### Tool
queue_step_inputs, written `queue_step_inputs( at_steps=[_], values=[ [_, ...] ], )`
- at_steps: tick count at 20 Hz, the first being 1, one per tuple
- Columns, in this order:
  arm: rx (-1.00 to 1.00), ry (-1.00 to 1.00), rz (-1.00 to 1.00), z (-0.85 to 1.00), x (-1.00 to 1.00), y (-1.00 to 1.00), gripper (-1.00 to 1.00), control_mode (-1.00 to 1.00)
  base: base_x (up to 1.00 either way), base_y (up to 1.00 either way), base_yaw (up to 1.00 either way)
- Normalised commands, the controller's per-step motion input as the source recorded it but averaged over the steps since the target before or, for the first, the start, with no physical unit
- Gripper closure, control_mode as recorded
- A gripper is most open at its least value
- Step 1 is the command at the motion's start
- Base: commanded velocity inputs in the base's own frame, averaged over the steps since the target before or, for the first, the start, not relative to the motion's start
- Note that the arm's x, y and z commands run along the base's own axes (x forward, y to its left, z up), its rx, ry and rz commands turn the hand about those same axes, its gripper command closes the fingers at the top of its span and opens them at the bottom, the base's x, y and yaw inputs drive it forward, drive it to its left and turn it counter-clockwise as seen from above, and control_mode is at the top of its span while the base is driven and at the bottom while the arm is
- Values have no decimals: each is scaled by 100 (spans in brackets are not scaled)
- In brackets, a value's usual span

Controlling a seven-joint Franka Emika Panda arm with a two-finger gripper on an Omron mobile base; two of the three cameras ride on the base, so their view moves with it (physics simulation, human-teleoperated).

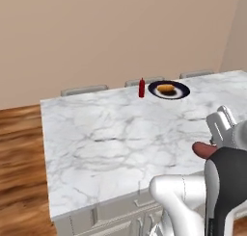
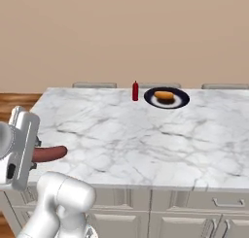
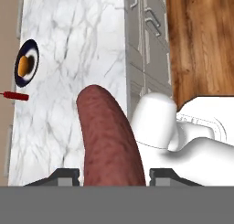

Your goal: Move the hot dog bun to the plate on the dining table and place the condiment next to that plate. Then navigate to the fridge and take the sausage and place it on the plate as well.

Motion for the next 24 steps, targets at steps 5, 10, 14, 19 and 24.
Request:
queue_step_inputs(
  at_steps=[5,10,14,19,24],
  values=[
    [0,0,0,0,0,0,100,100,55,-63,-15],
    [0,0,0,0,0,0,100,100,-48,-2,-4],
    [0,0,0,0,0,0,100,100,-100,67,0],
    [0,0,0,0,0,0,100,100,-53,97,-1],
    [0,0,0,0,0,0,100,100,-5,100,-7]
  ],
)
